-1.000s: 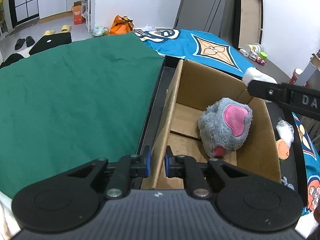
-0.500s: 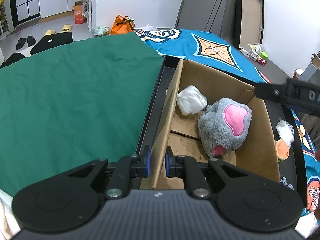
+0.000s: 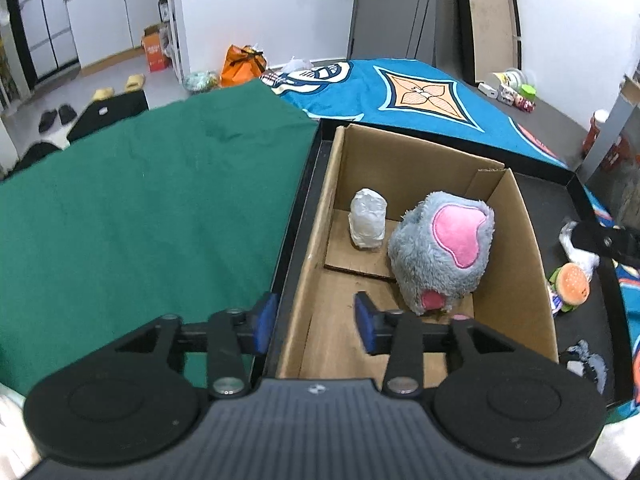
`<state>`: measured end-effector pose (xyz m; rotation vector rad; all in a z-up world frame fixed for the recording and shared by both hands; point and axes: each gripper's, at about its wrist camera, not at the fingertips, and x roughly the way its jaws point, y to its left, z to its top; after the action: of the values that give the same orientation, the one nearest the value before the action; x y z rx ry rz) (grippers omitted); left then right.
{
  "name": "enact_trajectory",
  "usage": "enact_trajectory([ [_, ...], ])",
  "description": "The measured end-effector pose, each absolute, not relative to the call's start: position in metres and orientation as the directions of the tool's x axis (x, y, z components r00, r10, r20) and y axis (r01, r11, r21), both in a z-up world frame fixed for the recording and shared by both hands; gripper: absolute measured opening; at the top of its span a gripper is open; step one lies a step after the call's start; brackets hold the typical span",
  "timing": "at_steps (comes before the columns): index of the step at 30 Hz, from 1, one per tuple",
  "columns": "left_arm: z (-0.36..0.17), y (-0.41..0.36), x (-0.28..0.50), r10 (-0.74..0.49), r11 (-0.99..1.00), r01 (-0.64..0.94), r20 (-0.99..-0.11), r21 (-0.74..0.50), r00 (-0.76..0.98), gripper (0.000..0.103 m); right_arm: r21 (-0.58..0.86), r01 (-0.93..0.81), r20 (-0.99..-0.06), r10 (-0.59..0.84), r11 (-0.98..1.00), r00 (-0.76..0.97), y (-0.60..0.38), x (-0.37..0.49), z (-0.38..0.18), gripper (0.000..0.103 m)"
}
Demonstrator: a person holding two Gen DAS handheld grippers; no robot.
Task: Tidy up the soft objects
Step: 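Carry the white wrapped item into the box and release it, then grasp the black knit item with the right tool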
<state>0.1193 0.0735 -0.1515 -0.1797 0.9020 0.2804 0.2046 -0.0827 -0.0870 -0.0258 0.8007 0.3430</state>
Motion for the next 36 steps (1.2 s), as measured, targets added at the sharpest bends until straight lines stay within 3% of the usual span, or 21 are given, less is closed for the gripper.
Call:
enact_trajectory([
  [6, -0.151, 0.061, 0.125, 0.187, 0.956, -0.294, -0.797, 0.013, 0.574, 0.06, 0.123, -0.246, -0.752, 0.252, 0.961, 0.61, -0.111, 0.204, -0.103, 0.086],
  [19, -0.15, 0.044, 0.132, 0.223, 0.958, -0.275, -0.798, 0.075, 0.56, 0.068, 0.15, -0.168, -0.825, 0.218, 0.974, 0.522, -0.146, 0.191, -0.132, 0.085],
  [30, -0.151, 0.04, 0.136, 0.234, 0.959, -0.267, -0.801, 0.096, 0.551, 0.069, 0.177, -0.194, -0.848, 0.25, 0.965, 0.468, -0.161, 0.182, -0.138, 0.061],
  [36, -0.153, 0.038, 0.137, 0.236, 0.96, -0.259, -0.807, 0.106, 0.542, 0.069, 0.168, -0.215, -0.867, 0.248, 0.962, 0.432, -0.158, 0.176, -0.149, 0.06],
])
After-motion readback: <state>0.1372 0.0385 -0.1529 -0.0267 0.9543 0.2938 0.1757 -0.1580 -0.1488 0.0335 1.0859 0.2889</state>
